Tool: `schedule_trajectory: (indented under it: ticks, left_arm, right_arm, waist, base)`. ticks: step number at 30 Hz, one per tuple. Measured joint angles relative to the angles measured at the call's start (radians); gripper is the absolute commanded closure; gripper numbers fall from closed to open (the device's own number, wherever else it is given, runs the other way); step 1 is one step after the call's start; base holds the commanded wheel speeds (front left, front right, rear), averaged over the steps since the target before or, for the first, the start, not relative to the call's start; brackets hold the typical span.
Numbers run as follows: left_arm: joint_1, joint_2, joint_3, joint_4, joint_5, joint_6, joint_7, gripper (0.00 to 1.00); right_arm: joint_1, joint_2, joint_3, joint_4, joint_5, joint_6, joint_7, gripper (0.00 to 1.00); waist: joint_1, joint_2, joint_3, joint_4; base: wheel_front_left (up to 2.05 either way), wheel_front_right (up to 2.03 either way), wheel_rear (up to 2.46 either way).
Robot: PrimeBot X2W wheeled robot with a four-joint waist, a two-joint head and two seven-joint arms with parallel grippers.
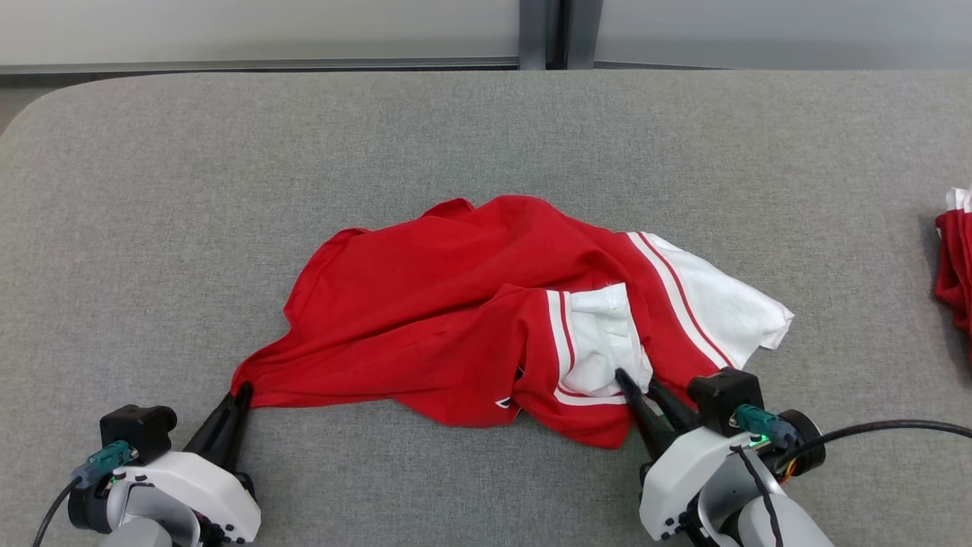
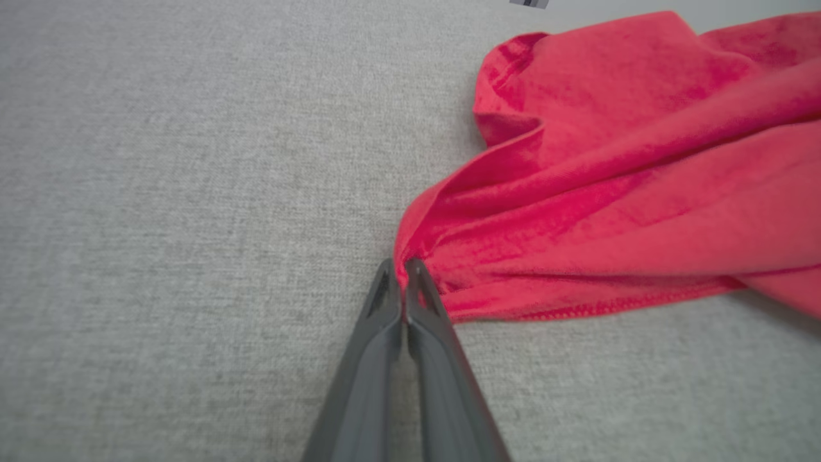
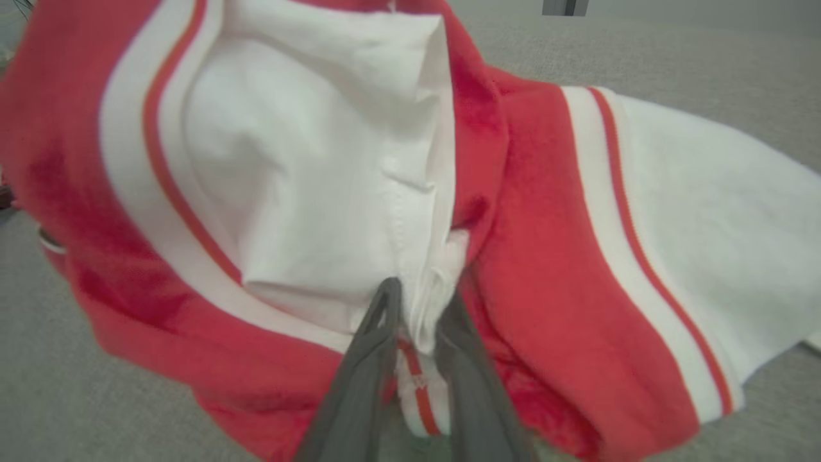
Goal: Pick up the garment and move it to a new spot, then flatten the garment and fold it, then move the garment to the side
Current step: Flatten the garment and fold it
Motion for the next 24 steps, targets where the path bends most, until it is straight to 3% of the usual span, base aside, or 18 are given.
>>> schedule_trajectory:
  ticks: [9, 10, 12, 15, 16, 17, 24]
  left_arm:
    - [-0.002, 0.009, -0.017, 0.007, -0.023, 0.000, -0.016, 1.00]
    - [-0.002, 0.011, -0.017, 0.008, -0.023, 0.000, -0.018, 1.00]
    - [-0.002, 0.012, -0.017, 0.009, -0.023, 0.000, -0.020, 1.00]
    - [0.000, 0.016, -0.011, 0.012, -0.026, 0.000, -0.023, 1.00]
    - [0.001, 0.017, -0.008, 0.012, -0.027, 0.000, -0.025, 1.00]
    - [0.002, 0.018, -0.006, 0.013, -0.028, 0.000, -0.025, 1.00]
    - [0.006, 0.026, 0.012, 0.004, -0.023, 0.002, -0.028, 1.00]
  right_arm:
    - [0.019, 0.000, -0.060, -0.061, -0.038, 0.000, -0.017, 1.00]
    - [0.027, 0.000, -0.069, -0.075, -0.046, 0.000, -0.018, 0.96]
    - [0.035, 0.000, -0.076, -0.089, -0.051, 0.000, -0.024, 0.76]
    - [0.061, 0.000, -0.102, -0.135, -0.067, 0.000, -0.044, 0.66]
    - [0.068, 0.000, -0.105, -0.144, -0.063, 0.000, -0.044, 0.91]
    - [0.077, 0.000, -0.111, -0.154, -0.064, 0.000, -0.045, 1.00]
    - [0.104, 0.000, -0.140, -0.198, -0.049, 0.000, -0.036, 1.00]
  waist:
    - [0.0000, 0.0000, -0.009, -0.005]
    - [0.0000, 0.0000, -0.011, -0.006]
    - [0.0000, 0.0000, -0.012, -0.007]
    - [0.0000, 0.0000, -0.016, -0.013]
    - [0.0000, 0.0000, -0.017, -0.015]
    - [0.0000, 0.0000, -0.018, -0.017]
    - [0.0000, 0.0000, -0.028, -0.025]
  base:
    - [0.00, 0.00, 0.00]
    - [0.00, 0.00, 0.00]
    - [0.00, 0.00, 0.00]
    - [0.00, 0.00, 0.00]
    - [0.00, 0.00, 0.00]
    - [0.00, 0.00, 0.00]
    - [0.00, 0.00, 0.00]
